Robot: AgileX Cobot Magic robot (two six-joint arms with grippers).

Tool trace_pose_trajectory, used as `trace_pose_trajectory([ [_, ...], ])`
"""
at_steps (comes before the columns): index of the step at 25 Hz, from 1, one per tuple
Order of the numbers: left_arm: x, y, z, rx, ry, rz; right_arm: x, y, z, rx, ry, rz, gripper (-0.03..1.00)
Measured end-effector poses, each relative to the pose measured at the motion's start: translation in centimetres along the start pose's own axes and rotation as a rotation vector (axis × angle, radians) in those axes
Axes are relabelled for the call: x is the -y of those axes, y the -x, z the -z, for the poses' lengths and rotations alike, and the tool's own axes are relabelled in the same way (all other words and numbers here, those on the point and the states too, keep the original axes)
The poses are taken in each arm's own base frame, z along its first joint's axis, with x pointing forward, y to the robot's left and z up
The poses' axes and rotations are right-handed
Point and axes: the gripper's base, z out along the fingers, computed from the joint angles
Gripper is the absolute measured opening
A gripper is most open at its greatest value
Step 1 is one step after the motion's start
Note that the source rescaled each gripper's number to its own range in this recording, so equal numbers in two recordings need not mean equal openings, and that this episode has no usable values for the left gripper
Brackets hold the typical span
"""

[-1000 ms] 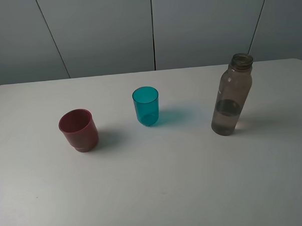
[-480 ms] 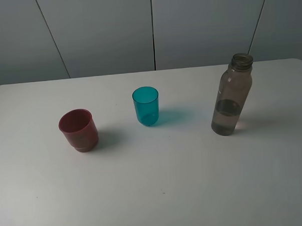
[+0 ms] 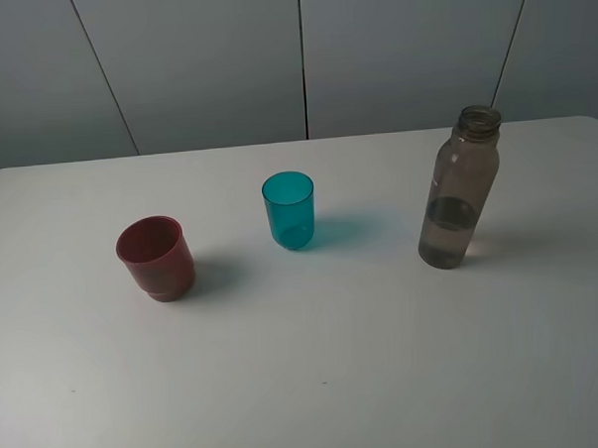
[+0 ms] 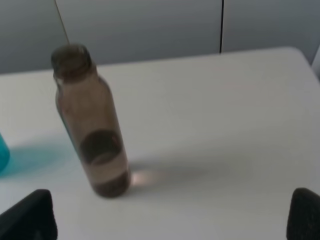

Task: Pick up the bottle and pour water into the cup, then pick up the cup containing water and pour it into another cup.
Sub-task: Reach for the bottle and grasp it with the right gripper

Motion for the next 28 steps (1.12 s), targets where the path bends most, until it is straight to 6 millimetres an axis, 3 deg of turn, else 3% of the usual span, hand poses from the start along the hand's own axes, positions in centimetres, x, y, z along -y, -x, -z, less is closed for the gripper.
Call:
trace_pose_trajectory([
  [6,0.0,0.0,0.0,0.0,0.0,0.0,-0.1,2.5,0.4,0.271,0.004,0.028,1.0],
  [9,0.0,0.0,0.0,0.0,0.0,0.0,-0.1,3.3,0.3,0.327,0.006,0.031,1.0],
  [18,0.0,0.0,0.0,0.0,0.0,0.0,-1.0,5.7,-6.9,0.062,0.084,0.023,1.0],
  [28,0.0,0.0,0.0,0.0,0.0,0.0,-1.8,5.0,-13.5,-0.214,0.182,0.029,1.0],
])
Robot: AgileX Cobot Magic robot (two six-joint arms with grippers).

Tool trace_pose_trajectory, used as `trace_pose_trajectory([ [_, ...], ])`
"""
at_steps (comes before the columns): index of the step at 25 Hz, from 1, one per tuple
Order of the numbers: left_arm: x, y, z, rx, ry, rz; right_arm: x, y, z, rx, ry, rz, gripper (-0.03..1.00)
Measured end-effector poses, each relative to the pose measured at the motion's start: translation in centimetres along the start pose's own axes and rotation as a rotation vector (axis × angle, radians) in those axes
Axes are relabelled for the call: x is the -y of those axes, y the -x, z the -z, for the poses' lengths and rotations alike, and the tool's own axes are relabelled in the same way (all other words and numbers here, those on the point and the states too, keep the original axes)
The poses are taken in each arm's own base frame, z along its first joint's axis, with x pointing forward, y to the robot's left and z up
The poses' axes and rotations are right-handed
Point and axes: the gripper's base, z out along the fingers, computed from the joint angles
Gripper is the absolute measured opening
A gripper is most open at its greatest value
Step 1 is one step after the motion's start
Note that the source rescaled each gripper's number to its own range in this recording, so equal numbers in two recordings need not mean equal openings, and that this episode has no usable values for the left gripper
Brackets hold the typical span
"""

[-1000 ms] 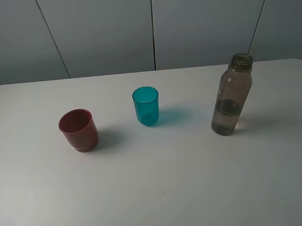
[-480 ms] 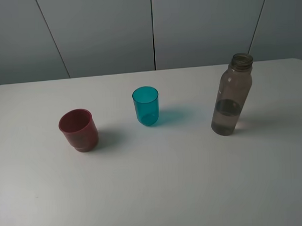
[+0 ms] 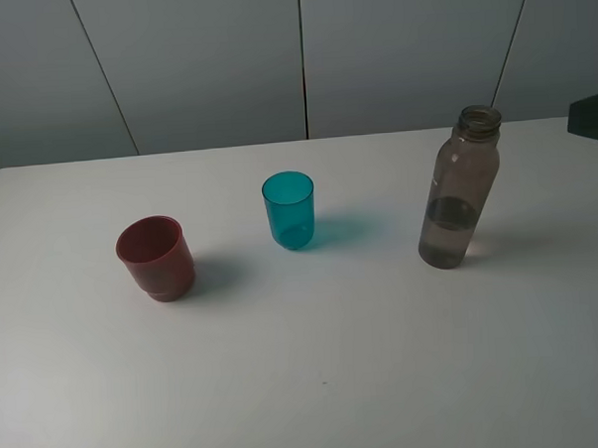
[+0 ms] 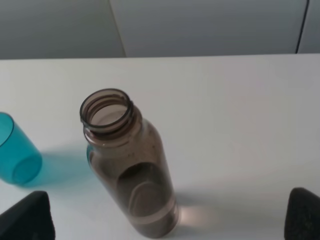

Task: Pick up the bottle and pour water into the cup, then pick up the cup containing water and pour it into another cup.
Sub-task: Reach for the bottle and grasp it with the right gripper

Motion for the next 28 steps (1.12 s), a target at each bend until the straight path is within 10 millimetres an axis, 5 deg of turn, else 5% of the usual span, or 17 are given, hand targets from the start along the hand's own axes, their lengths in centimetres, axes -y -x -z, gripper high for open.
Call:
trace_pose_trajectory([
  [8,0.0,0.0,0.0,0.0,0.0,0.0,-0.2,0.0,-2.4,-0.072,0.079,0.043,1.0],
  [15,0.0,0.0,0.0,0.0,0.0,0.0,1.0,-0.6,-2.6,-0.107,-0.04,0.038,1.0],
  [23,0.0,0.0,0.0,0.0,0.0,0.0,-0.7,-5.3,-4.5,-0.085,0.017,0.256,1.0],
  [28,0.0,0.0,0.0,0.0,0.0,0.0,-0.9,-6.3,-5.3,0.0,0.017,0.235,1.0],
])
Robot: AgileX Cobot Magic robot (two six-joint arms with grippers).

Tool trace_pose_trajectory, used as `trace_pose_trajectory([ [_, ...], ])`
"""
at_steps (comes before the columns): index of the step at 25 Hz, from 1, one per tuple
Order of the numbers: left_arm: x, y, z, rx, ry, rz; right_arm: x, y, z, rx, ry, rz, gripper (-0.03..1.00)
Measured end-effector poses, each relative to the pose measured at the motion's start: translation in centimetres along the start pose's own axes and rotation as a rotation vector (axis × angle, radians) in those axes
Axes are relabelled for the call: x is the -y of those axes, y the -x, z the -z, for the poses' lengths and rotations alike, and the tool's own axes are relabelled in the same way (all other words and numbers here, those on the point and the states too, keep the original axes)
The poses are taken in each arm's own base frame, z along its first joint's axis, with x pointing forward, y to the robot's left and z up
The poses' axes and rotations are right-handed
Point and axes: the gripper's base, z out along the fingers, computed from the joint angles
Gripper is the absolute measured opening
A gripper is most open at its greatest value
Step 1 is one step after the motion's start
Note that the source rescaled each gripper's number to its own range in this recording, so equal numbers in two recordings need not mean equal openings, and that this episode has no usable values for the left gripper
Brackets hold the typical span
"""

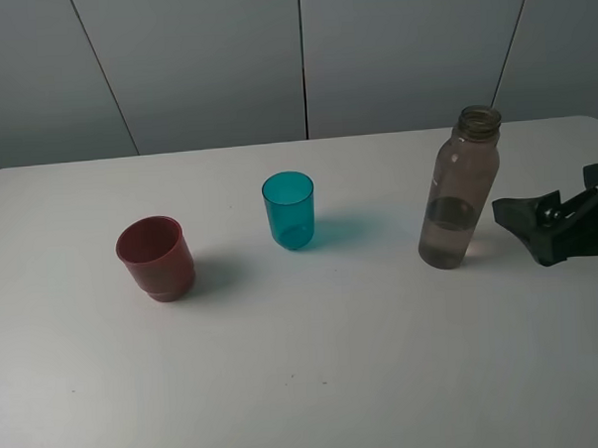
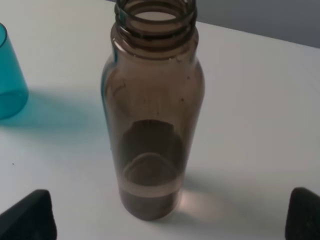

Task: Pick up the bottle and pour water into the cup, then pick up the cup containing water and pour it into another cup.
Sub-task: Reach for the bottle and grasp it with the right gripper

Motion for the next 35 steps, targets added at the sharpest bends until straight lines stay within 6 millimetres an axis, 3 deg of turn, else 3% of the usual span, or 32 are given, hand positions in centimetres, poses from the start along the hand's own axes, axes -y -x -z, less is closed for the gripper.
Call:
trace_pose_trajectory([
  [24,0.0,0.0,0.0,0.0,0.0,0.0,0.3,-4.2,-7.4,-0.168,-0.054,-0.072,1.0],
  [35,0.0,0.0,0.0,0.0,0.0,-0.004,-0.3,-5.2,-10.1,-0.091,0.01,-0.058,1.0],
])
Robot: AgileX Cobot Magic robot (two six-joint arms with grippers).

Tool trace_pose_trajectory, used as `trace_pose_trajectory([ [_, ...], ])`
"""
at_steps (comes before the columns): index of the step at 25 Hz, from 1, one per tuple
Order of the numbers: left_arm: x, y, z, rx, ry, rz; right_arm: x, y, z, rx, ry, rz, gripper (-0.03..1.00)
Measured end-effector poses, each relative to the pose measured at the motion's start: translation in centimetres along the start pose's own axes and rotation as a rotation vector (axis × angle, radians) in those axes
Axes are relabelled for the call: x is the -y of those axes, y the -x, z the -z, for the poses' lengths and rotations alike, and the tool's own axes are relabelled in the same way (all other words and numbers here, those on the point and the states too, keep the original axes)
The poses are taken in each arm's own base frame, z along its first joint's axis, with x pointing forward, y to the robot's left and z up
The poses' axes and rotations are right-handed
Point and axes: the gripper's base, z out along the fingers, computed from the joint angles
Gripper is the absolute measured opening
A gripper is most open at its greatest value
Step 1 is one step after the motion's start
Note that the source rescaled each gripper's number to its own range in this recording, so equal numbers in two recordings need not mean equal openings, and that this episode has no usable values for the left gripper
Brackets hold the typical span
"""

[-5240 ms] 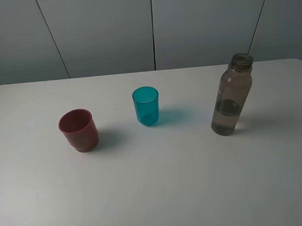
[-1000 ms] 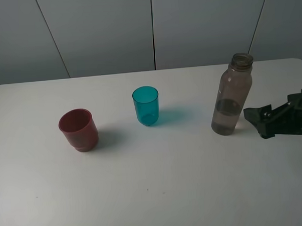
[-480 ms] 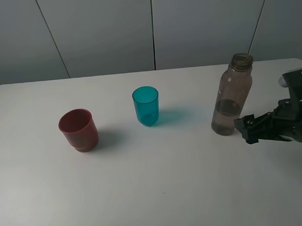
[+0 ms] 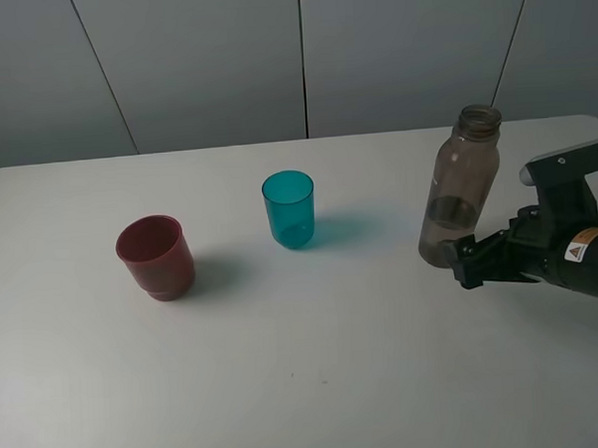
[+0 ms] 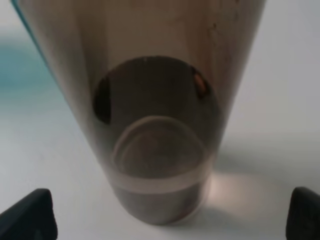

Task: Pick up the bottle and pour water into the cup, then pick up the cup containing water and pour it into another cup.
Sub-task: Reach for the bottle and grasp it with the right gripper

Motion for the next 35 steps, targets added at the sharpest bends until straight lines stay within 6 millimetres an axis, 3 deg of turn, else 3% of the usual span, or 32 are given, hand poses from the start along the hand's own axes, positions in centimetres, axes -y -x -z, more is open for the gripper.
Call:
trace_pose_trajectory([
  [25,0.0,0.0,0.0,0.0,0.0,0.0,-0.4,-0.3,-1.9,0.153,0.041,0.002,1.0],
  [35,0.0,0.0,0.0,0.0,0.0,0.0,-0.4,0.4,-3.0,0.193,0.046,-0.02,1.0],
])
